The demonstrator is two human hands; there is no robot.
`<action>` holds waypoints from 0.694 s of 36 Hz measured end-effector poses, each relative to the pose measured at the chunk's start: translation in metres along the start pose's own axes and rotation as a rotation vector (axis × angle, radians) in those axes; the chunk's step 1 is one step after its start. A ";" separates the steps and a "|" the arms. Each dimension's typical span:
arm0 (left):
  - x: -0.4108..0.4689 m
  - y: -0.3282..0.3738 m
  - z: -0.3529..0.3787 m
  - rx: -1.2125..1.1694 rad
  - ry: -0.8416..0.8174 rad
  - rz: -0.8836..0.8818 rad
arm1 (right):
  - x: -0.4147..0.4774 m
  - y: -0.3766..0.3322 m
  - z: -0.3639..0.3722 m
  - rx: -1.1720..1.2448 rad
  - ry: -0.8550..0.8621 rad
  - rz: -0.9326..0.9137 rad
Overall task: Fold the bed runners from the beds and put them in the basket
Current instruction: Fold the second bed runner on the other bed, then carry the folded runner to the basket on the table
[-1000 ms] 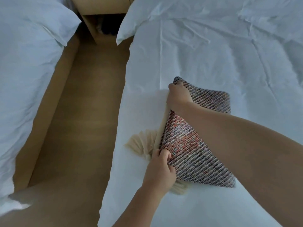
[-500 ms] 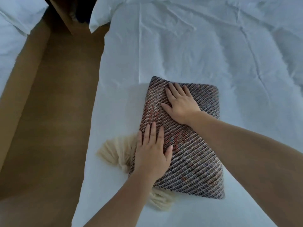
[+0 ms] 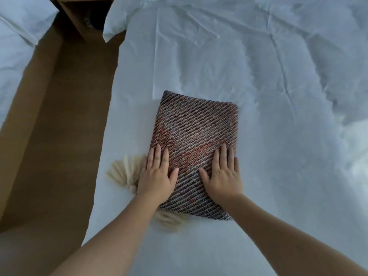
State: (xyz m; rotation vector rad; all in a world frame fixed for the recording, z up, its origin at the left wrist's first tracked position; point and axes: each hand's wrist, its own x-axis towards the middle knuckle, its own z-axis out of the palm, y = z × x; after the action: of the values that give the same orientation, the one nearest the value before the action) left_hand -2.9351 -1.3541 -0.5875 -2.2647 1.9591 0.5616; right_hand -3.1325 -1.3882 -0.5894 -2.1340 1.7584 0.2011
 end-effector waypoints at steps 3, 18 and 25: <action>-0.007 -0.003 0.001 -0.060 -0.011 -0.022 | -0.041 -0.002 0.019 -0.010 -0.006 -0.034; 0.088 -0.014 -0.040 -0.509 0.038 -0.243 | 0.043 0.025 -0.045 0.528 0.097 0.303; 0.106 -0.015 -0.045 -0.714 0.045 -0.279 | 0.060 0.027 -0.033 0.805 0.104 0.384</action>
State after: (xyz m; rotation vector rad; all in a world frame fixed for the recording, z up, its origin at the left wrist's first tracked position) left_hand -2.8992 -1.4644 -0.5834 -2.8890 1.5645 1.3488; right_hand -3.1502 -1.4595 -0.5842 -1.2520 1.8566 -0.4581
